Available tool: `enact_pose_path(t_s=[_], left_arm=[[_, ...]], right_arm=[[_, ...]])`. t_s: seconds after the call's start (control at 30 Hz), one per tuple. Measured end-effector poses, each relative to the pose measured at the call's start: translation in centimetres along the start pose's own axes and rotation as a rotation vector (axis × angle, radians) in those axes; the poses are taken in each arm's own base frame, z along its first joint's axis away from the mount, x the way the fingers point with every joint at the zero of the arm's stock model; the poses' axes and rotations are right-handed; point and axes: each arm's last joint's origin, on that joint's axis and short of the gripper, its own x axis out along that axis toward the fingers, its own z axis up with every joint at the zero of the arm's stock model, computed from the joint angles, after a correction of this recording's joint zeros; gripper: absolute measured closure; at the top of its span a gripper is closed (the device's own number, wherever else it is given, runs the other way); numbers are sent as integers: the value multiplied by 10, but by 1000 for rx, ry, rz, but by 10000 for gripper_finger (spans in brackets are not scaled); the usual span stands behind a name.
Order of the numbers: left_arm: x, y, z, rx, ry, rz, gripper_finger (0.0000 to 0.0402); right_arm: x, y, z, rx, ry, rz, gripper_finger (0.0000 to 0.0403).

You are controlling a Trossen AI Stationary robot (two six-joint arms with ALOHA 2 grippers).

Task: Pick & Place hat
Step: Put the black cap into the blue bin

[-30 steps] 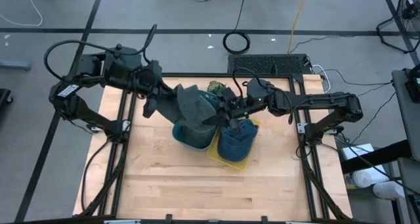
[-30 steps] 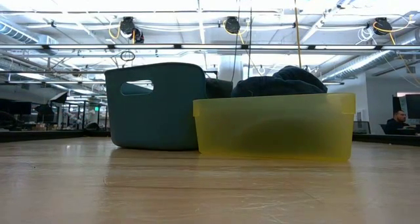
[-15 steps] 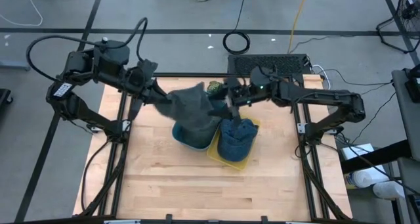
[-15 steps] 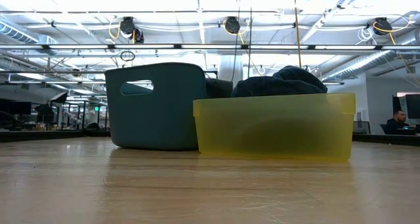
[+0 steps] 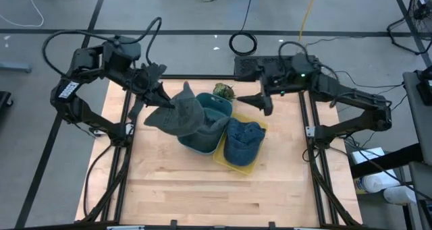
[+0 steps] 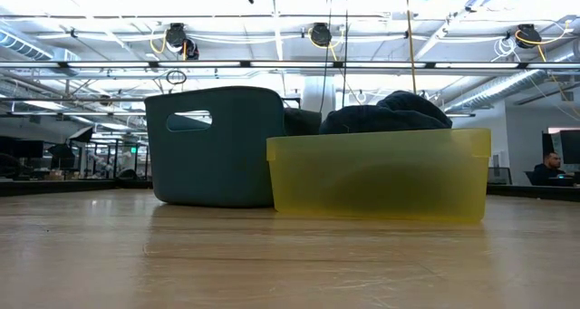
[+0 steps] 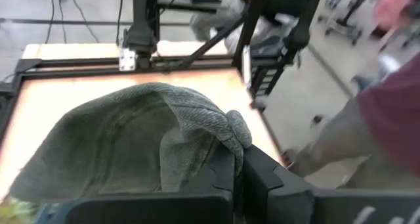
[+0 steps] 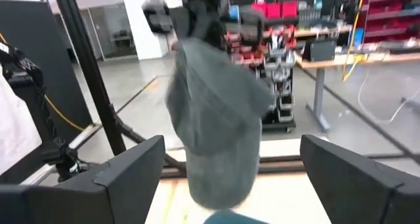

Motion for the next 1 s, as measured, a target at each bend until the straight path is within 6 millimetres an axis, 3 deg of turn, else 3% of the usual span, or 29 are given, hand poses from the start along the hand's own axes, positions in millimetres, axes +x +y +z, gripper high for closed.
enact_pose_path(t_s=[0.3,0.6,1.0], left_arm=[[31,23,-11,206,222,76,399],[65,43,-24,457,509,101,399],[86,50,-26,468,550,46,399]], right_arm=[[-20,1,12,-30,-56,-23,62],[-23,-3,14,-32,-67,-62,62],[-23,-3,15,-87,-77,-99,62]])
